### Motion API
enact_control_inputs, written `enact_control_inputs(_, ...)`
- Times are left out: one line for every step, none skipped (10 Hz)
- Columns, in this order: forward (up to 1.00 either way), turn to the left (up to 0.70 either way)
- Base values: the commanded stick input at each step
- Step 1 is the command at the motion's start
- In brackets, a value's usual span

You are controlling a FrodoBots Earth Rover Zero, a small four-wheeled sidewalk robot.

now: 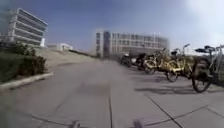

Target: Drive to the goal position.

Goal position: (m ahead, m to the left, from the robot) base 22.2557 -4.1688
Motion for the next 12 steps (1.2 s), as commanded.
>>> enact_control_inputs(1.0, -0.4)
enact_control_inputs(1.0, -0.4)
enact_control_inputs(1.0, -0.4)
enact_control_inputs(1.0, -0.4)
enact_control_inputs(1.0, -0.38)
enact_control_inputs(1.0, -0.04)
enact_control_inputs(1.0, 0.0)
enact_control_inputs(1.0, 0.0)
enact_control_inputs(1.0, 0.09)
enact_control_inputs(1.0, 0.04)
enact_control_inputs(1.0, 0.0)
enact_control_inputs(1.0, 0.0)
